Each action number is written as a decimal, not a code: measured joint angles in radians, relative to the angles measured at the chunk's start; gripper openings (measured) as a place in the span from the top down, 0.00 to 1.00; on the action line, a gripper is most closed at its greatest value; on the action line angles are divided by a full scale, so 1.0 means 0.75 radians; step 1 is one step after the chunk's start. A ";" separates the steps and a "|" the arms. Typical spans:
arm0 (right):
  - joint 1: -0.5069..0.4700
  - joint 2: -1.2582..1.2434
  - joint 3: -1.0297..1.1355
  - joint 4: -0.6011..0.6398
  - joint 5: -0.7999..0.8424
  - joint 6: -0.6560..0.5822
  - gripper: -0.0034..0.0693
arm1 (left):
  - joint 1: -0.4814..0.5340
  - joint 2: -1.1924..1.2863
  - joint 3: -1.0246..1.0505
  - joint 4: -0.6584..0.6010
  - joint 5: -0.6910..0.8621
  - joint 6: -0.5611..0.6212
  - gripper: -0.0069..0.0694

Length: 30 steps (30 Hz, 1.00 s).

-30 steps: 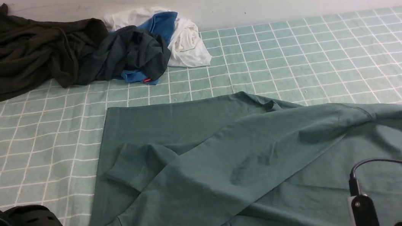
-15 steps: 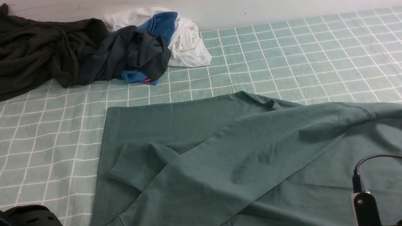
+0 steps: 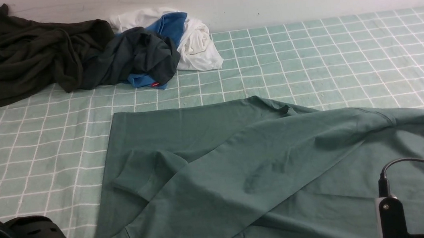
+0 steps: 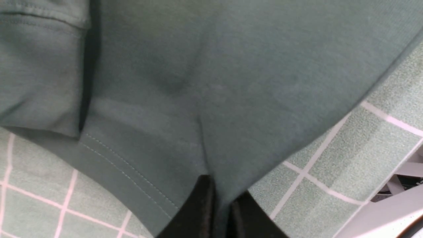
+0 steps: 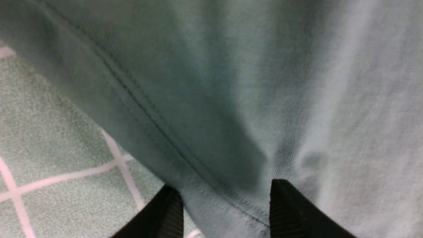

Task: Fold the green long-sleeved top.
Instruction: Use both arms simultaneously to clamp the lower edge of the clothing fabric, then use both arms to drag the lower edge of the fabric forward and fold it over the upper edge

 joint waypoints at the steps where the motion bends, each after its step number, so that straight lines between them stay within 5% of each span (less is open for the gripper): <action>1: 0.000 0.000 0.000 0.000 -0.003 0.000 0.49 | 0.000 0.000 0.000 0.000 -0.001 0.000 0.90; 5: 0.000 0.000 0.002 0.000 -0.027 -0.006 0.55 | 0.000 0.000 0.000 0.000 -0.015 0.000 0.90; 13: 0.000 0.000 0.002 0.011 -0.044 -0.023 0.93 | 0.000 0.000 0.000 0.000 -0.075 -0.002 0.90; 21: -0.033 0.001 -0.275 -0.022 0.233 -0.080 0.94 | 0.133 0.000 -0.172 0.022 0.013 -0.020 0.90; 26: -0.182 0.034 -0.573 0.054 0.323 -0.198 0.94 | 0.339 0.013 -0.415 0.048 0.075 0.083 0.90; 30: -0.383 0.183 -0.876 0.286 0.364 -0.374 0.94 | 0.539 0.155 -0.750 0.050 0.091 0.222 0.90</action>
